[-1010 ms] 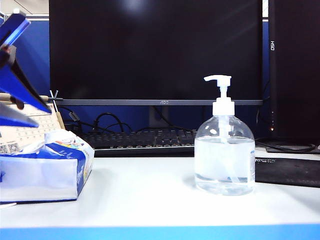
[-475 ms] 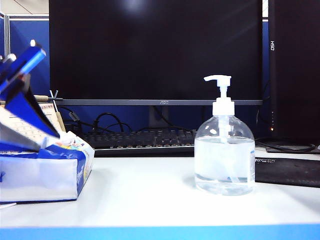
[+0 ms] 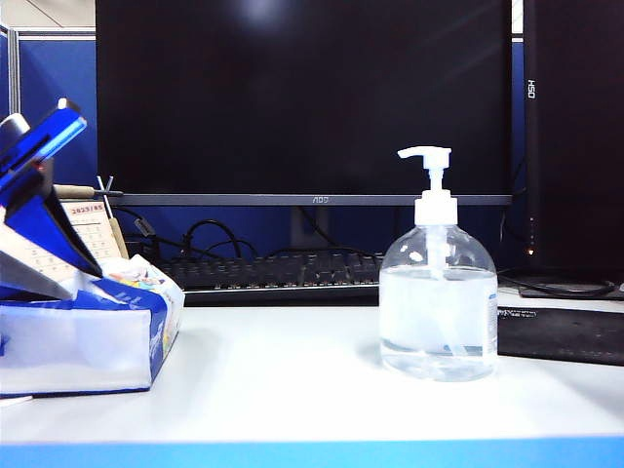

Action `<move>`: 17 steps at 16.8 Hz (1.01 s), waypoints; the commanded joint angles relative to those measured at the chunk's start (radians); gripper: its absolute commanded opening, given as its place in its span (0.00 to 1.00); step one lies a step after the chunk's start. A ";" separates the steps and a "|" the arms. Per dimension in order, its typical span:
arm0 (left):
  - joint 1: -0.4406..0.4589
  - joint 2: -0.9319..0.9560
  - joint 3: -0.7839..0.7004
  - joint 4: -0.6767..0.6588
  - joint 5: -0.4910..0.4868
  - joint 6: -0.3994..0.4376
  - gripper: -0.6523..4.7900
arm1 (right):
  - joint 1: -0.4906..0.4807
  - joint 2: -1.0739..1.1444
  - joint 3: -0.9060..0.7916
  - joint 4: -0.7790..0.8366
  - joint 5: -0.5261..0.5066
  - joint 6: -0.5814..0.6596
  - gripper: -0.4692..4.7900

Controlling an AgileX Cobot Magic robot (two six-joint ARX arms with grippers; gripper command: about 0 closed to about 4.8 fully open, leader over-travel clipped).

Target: Pull out a tissue from the tissue dispenser, then press the switch of the alcohol sanitizer bottle to drop some sanitizer on the paper tissue, and finally place the treated tissue on the table.

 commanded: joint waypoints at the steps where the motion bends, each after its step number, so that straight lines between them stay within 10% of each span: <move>1: 0.024 0.000 0.003 0.006 0.002 0.018 0.39 | 0.000 0.001 0.006 -0.011 -0.003 0.003 0.09; 17: 0.025 0.179 0.064 0.126 0.047 0.018 0.39 | 0.000 0.001 0.006 -0.050 -0.013 0.003 0.09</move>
